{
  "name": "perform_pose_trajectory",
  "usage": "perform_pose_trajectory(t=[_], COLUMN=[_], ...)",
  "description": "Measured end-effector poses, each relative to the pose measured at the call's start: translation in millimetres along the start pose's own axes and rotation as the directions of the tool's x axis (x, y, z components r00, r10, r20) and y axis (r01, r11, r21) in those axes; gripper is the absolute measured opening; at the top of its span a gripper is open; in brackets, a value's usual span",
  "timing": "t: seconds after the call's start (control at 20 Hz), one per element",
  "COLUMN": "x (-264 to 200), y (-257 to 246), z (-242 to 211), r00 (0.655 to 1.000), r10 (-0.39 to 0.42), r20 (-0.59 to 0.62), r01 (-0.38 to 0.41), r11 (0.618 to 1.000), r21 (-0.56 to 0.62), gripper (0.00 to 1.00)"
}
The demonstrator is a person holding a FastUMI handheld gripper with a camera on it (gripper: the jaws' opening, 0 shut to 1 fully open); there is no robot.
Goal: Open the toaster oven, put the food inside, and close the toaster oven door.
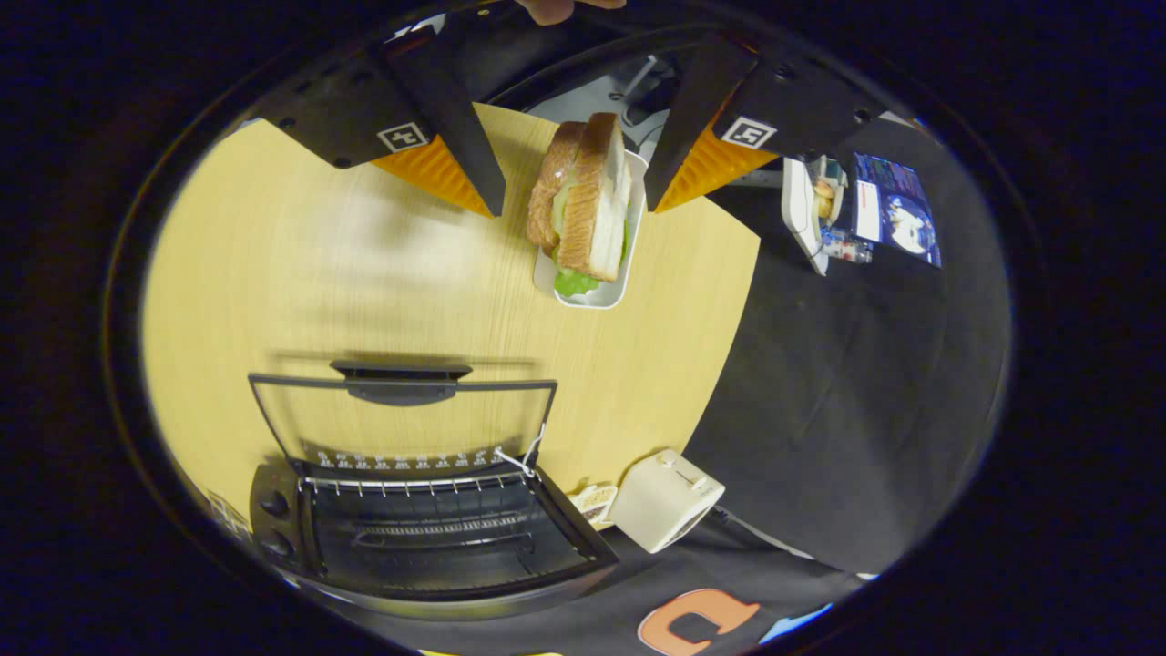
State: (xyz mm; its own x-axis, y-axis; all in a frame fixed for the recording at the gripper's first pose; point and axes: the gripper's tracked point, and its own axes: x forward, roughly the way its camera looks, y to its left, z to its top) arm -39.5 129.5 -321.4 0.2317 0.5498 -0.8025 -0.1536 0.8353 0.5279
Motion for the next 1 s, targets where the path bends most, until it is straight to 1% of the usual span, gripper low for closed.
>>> perform_pose_trajectory(t=[0.05,0.2,0.35,0.45,0.55,0.65,0.75,1.0], x=[3.4,8.3,11.1,9.4,7.4,3.7,-1.2,-19.3], y=[0.7,0.9,2.9,4.7,7.0,10.1,13.8,23.9], z=[-1.8,-0.6,-1.4,0.2,0.4,1.5,3.3,12.6], r00=[1.000,0.999,0.995,0.993,0.991,0.992,0.991,0.989], r10=[0.013,0.037,0.073,0.100,0.106,0.104,0.112,0.142], r20=[-0.018,-0.035,-0.061,-0.069,-0.078,-0.077,-0.070,-0.041], r01=[-0.012,-0.034,-0.063,-0.086,-0.090,-0.090,-0.100,-0.134], r11=[0.999,0.996,0.987,0.980,0.979,0.982,0.982,0.977], r21=[0.030,0.082,0.147,0.181,0.181,0.166,0.160,0.168], gripper=[0.99,0.89,0.67,0.54,0.46,0.40,0.38,0.35])
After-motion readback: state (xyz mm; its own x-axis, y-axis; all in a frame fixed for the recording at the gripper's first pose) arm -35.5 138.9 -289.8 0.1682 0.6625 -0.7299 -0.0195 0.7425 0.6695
